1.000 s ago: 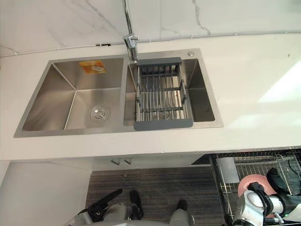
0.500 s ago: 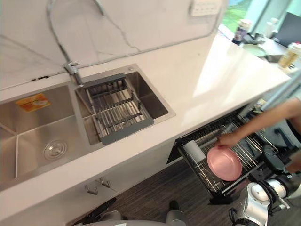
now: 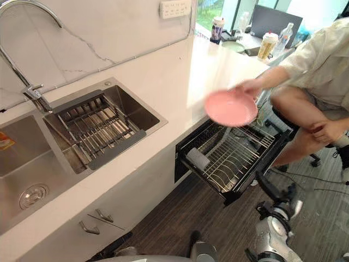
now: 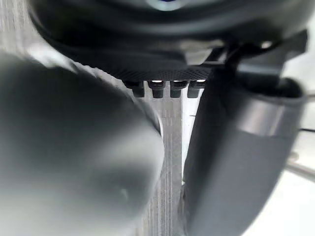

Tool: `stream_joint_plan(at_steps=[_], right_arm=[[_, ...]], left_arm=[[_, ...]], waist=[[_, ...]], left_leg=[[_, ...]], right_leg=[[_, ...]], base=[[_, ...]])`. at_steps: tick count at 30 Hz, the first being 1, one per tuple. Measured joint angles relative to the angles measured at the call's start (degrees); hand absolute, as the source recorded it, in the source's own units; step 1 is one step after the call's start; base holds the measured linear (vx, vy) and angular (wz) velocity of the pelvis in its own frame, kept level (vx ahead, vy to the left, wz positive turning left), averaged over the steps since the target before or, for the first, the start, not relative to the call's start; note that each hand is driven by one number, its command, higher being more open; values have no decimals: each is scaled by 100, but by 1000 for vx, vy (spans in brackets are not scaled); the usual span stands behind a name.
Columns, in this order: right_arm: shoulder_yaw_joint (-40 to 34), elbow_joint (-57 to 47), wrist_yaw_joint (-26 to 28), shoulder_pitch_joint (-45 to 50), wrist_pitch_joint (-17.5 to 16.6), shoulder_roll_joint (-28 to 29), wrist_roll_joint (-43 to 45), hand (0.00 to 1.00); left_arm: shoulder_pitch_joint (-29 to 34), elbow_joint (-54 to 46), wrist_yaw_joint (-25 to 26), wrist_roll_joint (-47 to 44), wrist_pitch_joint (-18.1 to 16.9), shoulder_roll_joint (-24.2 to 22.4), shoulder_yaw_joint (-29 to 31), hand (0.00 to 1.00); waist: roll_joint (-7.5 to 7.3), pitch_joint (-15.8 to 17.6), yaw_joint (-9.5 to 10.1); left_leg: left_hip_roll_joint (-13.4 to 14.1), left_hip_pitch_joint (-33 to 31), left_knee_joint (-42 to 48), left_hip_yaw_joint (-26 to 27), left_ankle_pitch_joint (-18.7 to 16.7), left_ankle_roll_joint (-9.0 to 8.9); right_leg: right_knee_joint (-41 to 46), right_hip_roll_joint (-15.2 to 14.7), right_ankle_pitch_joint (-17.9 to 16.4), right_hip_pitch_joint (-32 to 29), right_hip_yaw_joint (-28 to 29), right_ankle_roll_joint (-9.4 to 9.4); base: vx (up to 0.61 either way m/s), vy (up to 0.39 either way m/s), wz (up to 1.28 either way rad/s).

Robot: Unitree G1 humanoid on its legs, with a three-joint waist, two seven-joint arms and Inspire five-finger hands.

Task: Walk over to the sink, pick up the cup, carry it to the dishwasher, place the cup inside the dishwasher, then close the dishwasher door

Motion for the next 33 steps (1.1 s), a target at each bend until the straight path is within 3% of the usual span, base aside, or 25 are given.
stream_joint_plan(at_steps=[3,7,10,14,25,29,33], right_arm=[[192,165,130,0,-21,302,359,100],[179,160,244,-22,-260,326,397,100],[15,170,256,-21,-319,313,755,100],[-221,414,243,-20,-480,207,836,100],[-211,432,-218,-26,-614,280,835,100],[-216,378,-357,-25,-581,322,745,100],[-261,109,-992,8,-145,363,-74,100]], left_arm=[[-19,127,79,-158,-33,23,3,100],[20,216,64,-129,-81,14,13,100],[43,256,62,-148,-138,-1,10,100],[47,334,50,-142,-203,-3,3,100],[111,310,25,84,-239,-3,28,100],[113,313,15,84,-240,-7,25,100],[120,312,14,84,-240,-5,23,100]], waist=[[34,20,104],[53,40,183],[55,41,217],[28,61,206],[-51,113,259],[-56,108,251],[-77,84,234]], left_leg=[[109,-32,63,-153,15,-48],[109,52,-22,-376,26,-81],[-56,172,-281,-499,145,-38],[-454,218,-981,-858,605,59],[-674,394,-1830,-1234,1187,46],[-681,476,-1999,-1230,1260,20],[-683,583,-2126,-1183,1308,51]], right_leg=[[-554,188,298,300,-77,-24],[-600,204,308,459,-252,4],[-607,78,260,554,-391,66],[-607,-223,214,537,-804,133],[-588,-413,187,576,-1181,163],[-582,-417,177,581,-1184,168],[-578,-418,181,600,-1158,164]], base=[[70,-74,-1],[79,11,20],[41,80,32],[0,50,50],[-33,16,24],[0,0,0],[20,6,-2]])
